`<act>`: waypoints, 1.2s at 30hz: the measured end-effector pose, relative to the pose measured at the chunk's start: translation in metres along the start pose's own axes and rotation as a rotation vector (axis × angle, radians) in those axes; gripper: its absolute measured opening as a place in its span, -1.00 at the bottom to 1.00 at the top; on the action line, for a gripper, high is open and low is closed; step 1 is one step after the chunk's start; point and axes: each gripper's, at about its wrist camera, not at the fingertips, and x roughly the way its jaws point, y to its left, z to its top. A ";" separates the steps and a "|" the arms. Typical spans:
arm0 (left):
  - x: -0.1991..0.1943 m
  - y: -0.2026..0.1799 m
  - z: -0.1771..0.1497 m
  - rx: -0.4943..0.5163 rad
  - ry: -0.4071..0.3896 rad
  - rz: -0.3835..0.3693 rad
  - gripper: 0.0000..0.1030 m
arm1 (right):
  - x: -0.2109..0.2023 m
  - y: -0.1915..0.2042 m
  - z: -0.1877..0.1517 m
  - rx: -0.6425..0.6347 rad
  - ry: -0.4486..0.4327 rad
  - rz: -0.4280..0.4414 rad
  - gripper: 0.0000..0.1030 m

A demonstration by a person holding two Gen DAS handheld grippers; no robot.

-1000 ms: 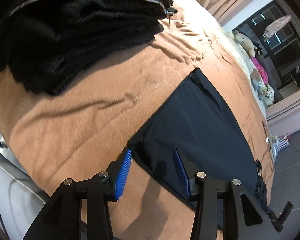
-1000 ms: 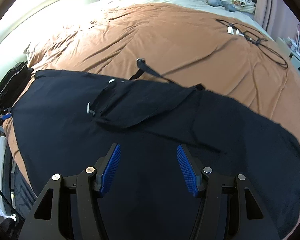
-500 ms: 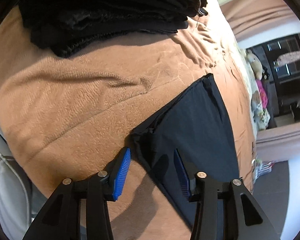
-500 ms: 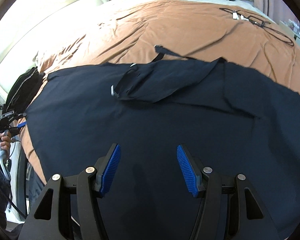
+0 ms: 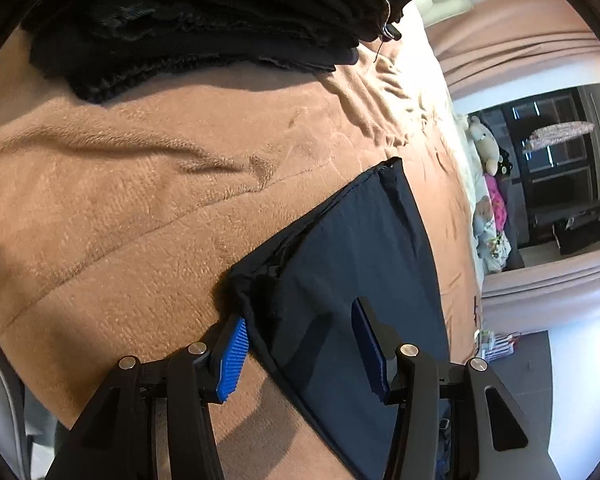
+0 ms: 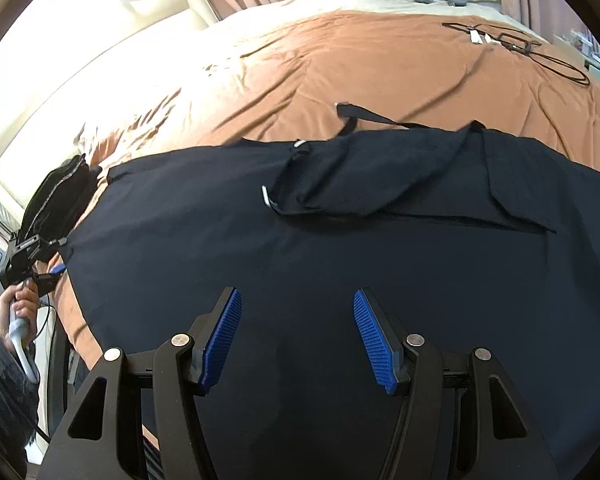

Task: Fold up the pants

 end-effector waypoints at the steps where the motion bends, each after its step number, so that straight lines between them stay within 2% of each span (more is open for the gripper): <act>1: 0.000 0.002 0.002 -0.003 -0.006 -0.001 -0.13 | 0.003 0.002 0.000 0.007 0.003 0.001 0.11; 3: 0.001 0.007 0.006 -0.011 -0.017 0.005 -0.59 | 0.007 0.007 0.000 0.015 0.006 -0.003 0.11; 6: 0.000 0.011 0.008 -0.011 -0.018 0.004 -0.77 | 0.011 0.016 -0.001 0.017 0.009 -0.002 0.11; 8: -0.003 0.009 0.008 -0.004 -0.019 0.003 -0.81 | 0.013 0.021 -0.002 0.012 0.014 -0.001 0.08; 10: -0.007 0.006 0.009 -0.003 -0.025 -0.014 -0.82 | 0.018 0.026 -0.006 0.010 0.032 0.009 -0.08; 14: -0.015 -0.005 0.012 0.025 -0.040 -0.030 -0.83 | 0.028 0.039 -0.014 -0.018 0.076 0.016 -0.26; 22: -0.029 -0.031 0.016 0.079 -0.070 -0.061 -0.84 | 0.031 0.074 -0.041 -0.117 0.156 0.015 -0.29; 28: -0.032 -0.040 0.016 0.101 -0.077 -0.067 -0.84 | 0.021 0.090 -0.059 -0.161 0.213 0.046 -0.52; 29: -0.032 -0.041 0.016 0.103 -0.078 -0.067 -0.84 | 0.018 0.089 -0.057 -0.163 0.216 0.051 -0.65; 30: -0.032 -0.041 0.016 0.103 -0.078 -0.069 -0.84 | 0.016 0.088 -0.055 -0.157 0.213 0.058 -0.69; 36: -0.037 -0.047 0.017 0.106 -0.080 -0.098 -0.84 | 0.014 0.068 -0.027 -0.084 0.153 0.039 -0.69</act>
